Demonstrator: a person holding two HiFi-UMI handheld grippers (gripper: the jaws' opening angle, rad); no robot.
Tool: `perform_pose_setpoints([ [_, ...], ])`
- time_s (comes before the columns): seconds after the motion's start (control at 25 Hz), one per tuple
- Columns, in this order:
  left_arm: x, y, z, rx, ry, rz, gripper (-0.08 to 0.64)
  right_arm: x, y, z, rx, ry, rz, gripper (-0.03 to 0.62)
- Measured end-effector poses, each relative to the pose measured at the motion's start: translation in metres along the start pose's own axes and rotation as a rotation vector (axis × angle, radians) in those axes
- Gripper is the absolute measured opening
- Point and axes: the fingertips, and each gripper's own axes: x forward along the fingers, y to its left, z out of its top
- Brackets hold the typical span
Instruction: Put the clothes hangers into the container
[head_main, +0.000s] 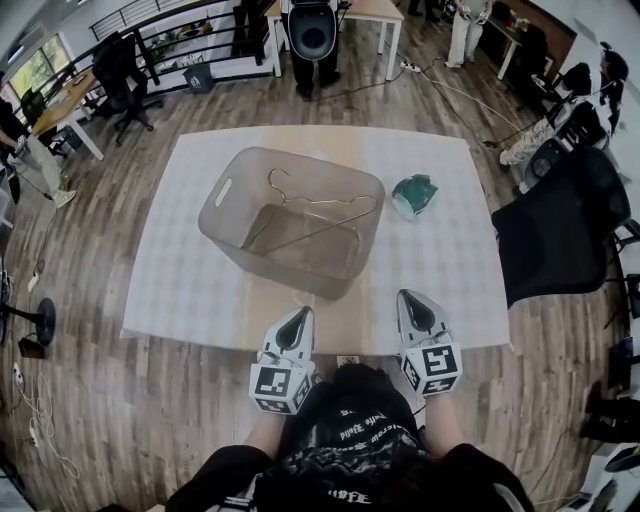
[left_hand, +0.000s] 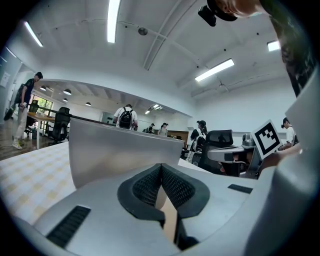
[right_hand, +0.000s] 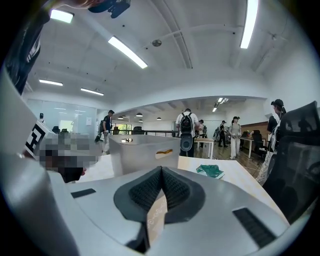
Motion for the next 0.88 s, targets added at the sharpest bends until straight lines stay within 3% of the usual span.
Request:
perform_pose_setpoints([
  [0.88, 0.007, 0.006, 0.006, 0.027, 0.000, -0.010, 0.020, 0.008, 0.002, 0.014, -0.039, -0.027, 0.009, 0.008],
])
